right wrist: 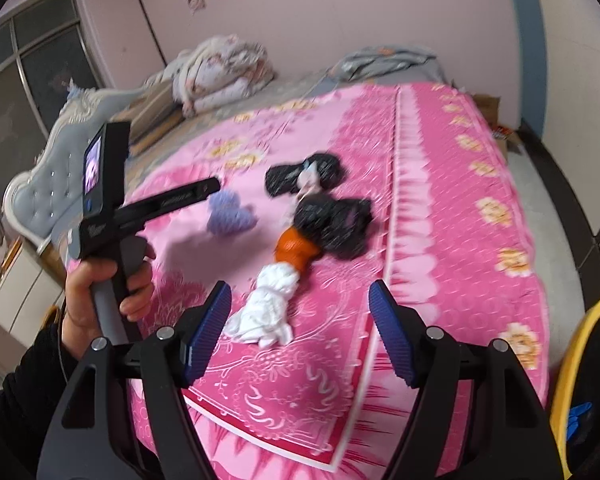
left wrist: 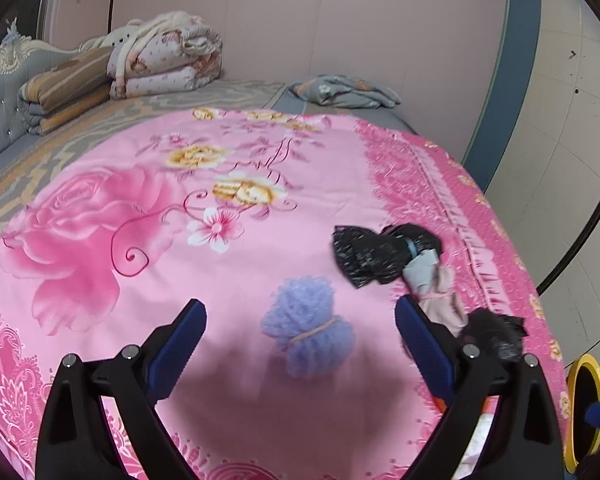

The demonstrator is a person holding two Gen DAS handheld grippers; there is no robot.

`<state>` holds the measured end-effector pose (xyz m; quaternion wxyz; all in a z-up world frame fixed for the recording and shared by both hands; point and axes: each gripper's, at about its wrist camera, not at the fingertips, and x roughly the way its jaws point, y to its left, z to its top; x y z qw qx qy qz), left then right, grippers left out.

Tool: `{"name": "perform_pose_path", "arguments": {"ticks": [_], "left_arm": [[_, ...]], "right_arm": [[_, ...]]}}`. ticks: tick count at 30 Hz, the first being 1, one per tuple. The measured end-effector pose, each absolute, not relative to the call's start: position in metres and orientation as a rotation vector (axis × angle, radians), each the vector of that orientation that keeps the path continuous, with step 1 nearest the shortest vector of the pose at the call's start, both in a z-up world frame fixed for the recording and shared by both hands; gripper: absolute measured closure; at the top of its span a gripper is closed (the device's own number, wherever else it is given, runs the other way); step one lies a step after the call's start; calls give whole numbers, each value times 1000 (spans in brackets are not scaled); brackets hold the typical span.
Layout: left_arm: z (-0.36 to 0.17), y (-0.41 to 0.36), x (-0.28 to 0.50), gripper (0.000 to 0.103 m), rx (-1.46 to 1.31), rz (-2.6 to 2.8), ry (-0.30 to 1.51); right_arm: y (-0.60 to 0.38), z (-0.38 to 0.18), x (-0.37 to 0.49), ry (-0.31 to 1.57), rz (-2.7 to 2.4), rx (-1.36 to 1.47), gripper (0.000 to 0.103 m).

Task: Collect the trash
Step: 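Move both tools back over the bed toward the remaining trash, then grasp the white tissue roll with the right tool while the left tool grasps the purple scrubber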

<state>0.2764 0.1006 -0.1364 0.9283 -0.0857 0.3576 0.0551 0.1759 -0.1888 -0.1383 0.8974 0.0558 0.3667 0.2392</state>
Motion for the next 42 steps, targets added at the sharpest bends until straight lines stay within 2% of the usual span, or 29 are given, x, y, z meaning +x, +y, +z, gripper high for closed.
{"name": "perform_pose_path", "arguments": {"ticks": [19,20,27,31,33,42], "left_arm": [[-178,105,323,13,-234,66,825],[-179,103,325,15,-232,61,828],[-191,99,336,48,-237,32,872],[-193,98,337,54,-236,22,870],[-192,97,336,55,-230,21,863],[-176,101,326,57,-241,34,819]], "right_arm": [[-136,-193,219,907,513,60,36],[-134,-196,222,913,511,58,37],[-127,-205,232,921,504,39,58],[-127,-207,234,924,511,42,70],[-126,-207,233,924,517,38,72],[-131,-195,223,903,537,47,75]]}}
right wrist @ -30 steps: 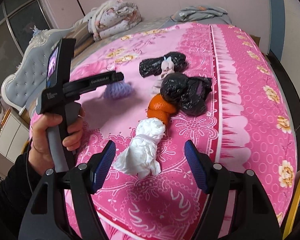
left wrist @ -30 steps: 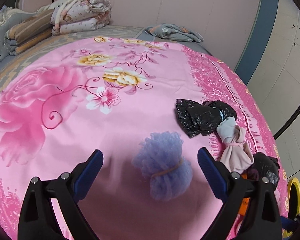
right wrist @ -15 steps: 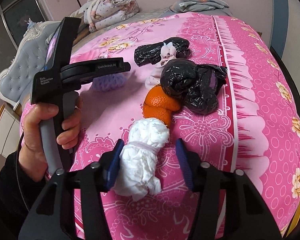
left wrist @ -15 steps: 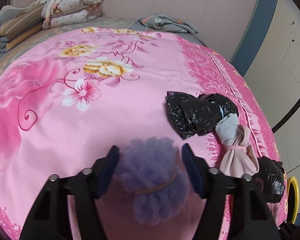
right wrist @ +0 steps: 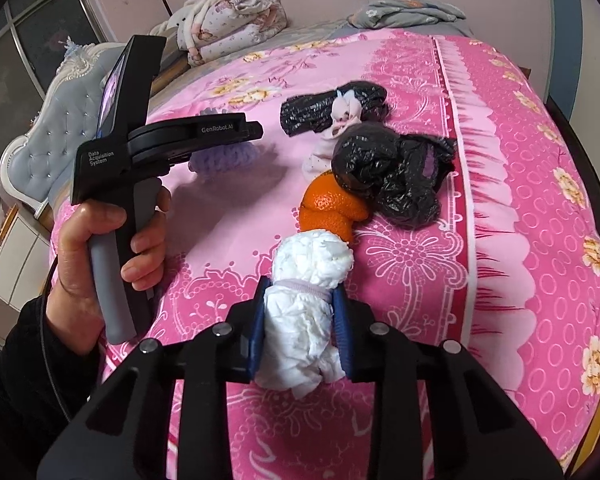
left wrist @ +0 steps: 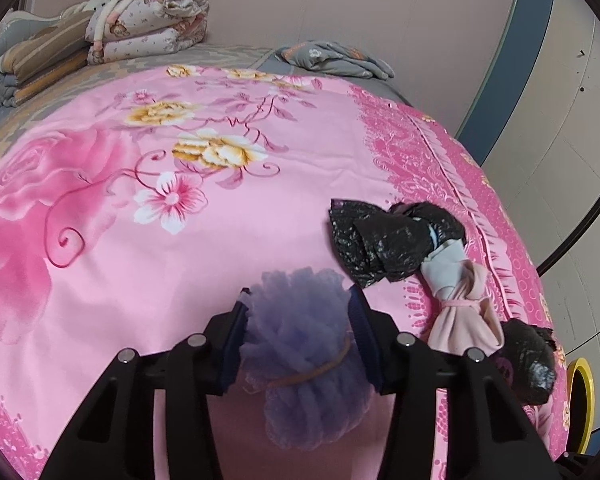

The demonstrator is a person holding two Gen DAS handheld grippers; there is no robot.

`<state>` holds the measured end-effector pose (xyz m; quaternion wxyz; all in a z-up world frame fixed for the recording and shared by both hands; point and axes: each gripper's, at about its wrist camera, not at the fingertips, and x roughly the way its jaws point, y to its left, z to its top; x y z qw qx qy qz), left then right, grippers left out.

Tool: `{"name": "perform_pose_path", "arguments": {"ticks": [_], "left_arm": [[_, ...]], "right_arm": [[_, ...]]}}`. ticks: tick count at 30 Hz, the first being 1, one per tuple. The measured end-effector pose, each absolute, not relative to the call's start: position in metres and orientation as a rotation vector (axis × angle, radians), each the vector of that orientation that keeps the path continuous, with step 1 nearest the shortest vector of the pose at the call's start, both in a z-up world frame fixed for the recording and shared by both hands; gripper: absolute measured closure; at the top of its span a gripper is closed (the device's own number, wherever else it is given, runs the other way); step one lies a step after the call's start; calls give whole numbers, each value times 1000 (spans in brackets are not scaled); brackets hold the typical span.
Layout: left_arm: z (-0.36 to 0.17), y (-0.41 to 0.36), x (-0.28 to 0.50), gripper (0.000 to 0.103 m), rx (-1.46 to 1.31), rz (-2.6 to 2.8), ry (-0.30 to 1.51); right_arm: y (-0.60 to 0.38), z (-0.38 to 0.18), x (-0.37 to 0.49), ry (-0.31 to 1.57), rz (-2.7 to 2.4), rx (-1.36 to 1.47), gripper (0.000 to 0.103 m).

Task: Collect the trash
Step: 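Grasp the white tissue roll with the right tool while the left tool grasps the purple scrubber, then carry the tissue roll and purple scrubber in both tools over the yellow bin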

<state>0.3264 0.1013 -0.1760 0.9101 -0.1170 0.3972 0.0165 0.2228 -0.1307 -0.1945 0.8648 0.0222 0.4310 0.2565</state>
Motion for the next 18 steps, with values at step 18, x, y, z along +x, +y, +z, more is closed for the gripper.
{"name": "perform_pose_path", "arguments": {"ticks": [18], "left_arm": [[-79,68,246,57,-207,-40,629]], "right_arm": [[-185,-113,156,712,491,79,75]]}}
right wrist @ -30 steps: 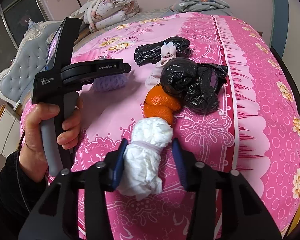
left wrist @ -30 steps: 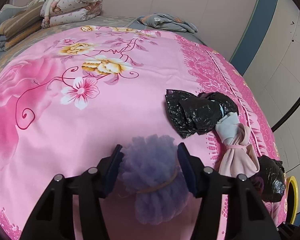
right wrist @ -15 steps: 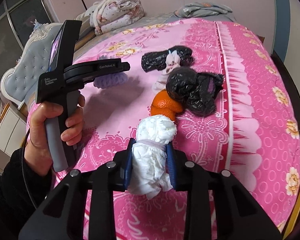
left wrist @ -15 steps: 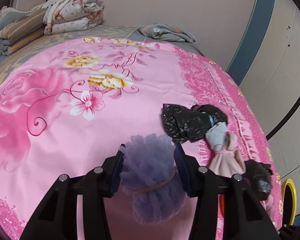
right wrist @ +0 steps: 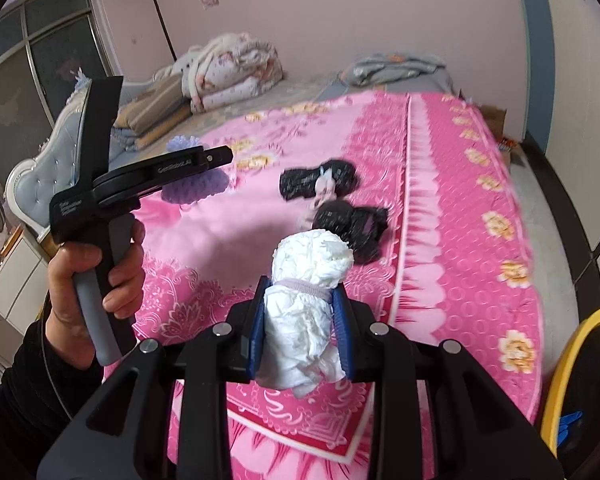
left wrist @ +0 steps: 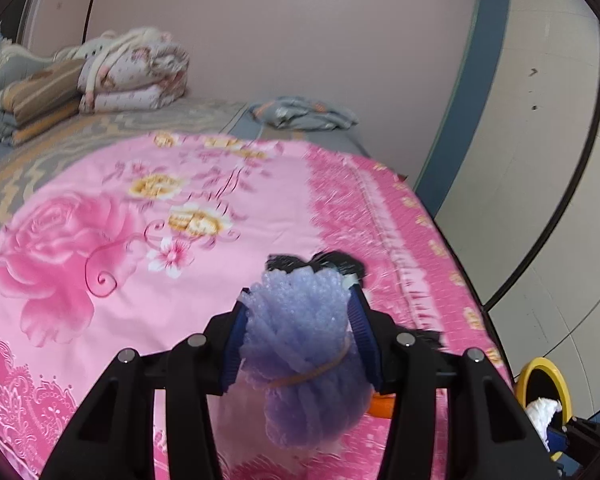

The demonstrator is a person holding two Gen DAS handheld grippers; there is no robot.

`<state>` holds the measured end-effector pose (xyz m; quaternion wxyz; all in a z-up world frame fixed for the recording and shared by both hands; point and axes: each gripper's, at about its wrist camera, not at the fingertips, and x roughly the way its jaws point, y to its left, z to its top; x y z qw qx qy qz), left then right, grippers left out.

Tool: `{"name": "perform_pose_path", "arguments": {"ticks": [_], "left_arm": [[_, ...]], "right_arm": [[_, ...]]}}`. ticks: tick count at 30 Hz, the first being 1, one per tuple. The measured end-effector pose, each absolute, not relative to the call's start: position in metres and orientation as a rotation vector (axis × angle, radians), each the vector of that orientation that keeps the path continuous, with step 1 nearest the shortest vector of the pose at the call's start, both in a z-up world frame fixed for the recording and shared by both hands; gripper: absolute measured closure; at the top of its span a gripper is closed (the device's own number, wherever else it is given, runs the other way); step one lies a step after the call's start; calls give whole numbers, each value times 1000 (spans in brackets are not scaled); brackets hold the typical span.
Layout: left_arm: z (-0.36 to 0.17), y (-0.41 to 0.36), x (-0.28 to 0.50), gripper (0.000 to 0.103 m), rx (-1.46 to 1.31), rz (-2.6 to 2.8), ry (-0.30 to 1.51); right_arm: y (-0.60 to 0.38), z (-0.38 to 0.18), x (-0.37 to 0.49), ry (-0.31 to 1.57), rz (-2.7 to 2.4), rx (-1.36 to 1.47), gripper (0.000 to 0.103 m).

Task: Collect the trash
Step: 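Carry the tissue roll and purple scrubber in both tools over the yellow bin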

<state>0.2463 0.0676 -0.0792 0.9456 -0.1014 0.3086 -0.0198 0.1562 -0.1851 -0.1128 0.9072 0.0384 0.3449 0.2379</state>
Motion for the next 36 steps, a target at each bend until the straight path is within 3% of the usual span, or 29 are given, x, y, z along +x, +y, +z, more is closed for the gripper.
{"name": "perform_pose_path", "arguments": {"ticks": [18,36], "left_arm": [[5,-27,166,57,-120,-221,434],[45,-107,140,57,-46,-359,334]], "right_arm": [[-276,-38,90,484,358,151,75],[-366,12,44,294,145,238,75]]}}
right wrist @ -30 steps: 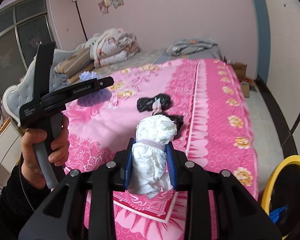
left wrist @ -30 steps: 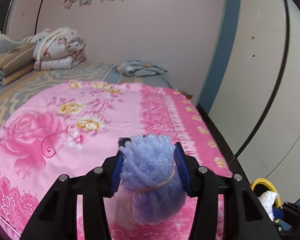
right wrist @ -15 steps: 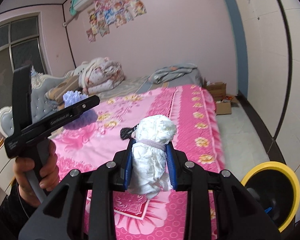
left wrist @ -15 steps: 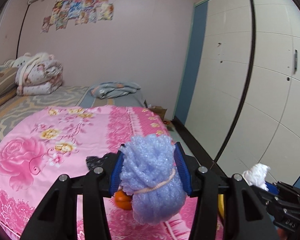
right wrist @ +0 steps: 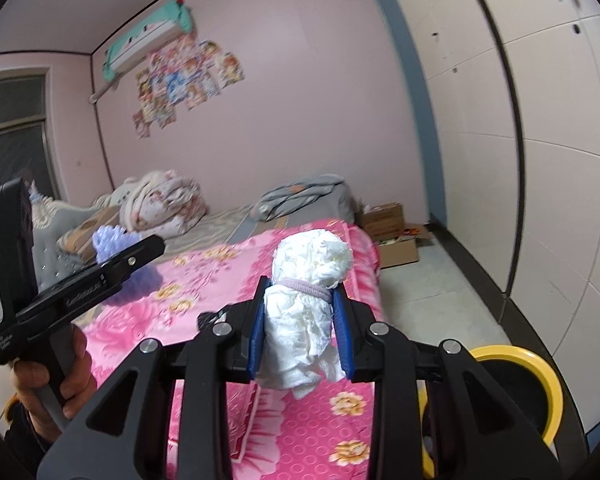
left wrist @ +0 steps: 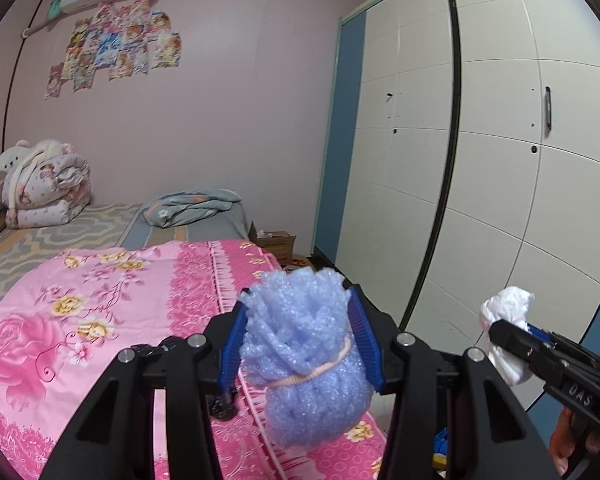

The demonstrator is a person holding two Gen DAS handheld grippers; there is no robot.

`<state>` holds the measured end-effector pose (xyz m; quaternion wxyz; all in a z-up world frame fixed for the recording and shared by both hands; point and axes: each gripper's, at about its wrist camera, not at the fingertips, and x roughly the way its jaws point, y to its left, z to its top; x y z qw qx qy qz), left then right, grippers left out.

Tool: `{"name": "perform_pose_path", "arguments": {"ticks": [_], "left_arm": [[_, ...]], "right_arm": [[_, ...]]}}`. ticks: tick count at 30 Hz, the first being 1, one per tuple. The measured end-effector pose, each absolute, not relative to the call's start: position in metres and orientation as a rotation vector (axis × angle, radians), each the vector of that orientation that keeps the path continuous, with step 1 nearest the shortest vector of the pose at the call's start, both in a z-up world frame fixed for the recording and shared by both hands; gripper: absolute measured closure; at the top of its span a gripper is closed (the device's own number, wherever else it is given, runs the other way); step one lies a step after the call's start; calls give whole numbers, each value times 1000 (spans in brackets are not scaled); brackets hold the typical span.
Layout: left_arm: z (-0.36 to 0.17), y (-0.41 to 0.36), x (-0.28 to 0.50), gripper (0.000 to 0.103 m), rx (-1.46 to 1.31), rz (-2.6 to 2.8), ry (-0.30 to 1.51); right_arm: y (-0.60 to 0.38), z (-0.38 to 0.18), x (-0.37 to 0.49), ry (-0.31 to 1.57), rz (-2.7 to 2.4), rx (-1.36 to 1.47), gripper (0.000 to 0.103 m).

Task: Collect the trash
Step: 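Carry the tissue roll and purple scrubber in both tools over the yellow bin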

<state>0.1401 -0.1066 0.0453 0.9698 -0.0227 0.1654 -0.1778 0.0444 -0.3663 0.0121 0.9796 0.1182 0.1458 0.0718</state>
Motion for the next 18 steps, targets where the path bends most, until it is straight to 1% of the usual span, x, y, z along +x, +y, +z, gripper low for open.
{"name": "perform_pose_path", "arguments": {"ticks": [10,18], "left_arm": [[54,-153,142,57,0,-438,306],[46,-195,151,57,37,-514,314]], "right_arm": [[-418,22,36,241,18,291,75],[-462,14,35,242,-95,311,75]]}}
